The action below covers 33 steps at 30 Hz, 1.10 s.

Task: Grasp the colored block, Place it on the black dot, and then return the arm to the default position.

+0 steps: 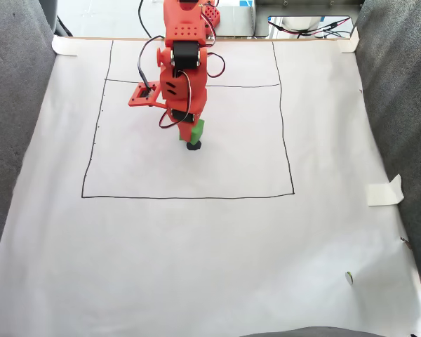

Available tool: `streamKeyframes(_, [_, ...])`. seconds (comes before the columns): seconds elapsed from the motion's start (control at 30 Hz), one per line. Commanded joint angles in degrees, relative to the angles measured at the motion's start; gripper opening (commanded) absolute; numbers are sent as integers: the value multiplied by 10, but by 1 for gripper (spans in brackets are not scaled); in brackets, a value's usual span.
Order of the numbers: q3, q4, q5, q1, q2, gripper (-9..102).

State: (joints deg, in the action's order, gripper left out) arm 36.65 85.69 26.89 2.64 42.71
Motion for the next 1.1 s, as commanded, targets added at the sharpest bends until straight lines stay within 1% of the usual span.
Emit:
streamKeyframes(0.0, [-25, 2, -8, 4, 4, 0])
streamKeyframes(0.27, [-26, -16, -18, -1, 3, 0])
streamKeyframes(0.53, [-30, -59, -18, -5, -1, 0])
streamKeyframes(0.73, [-48, -67, -23, -7, -18, 0])
streamKeyframes(1.07, [-47, -35, -18, 0, 2, 0])
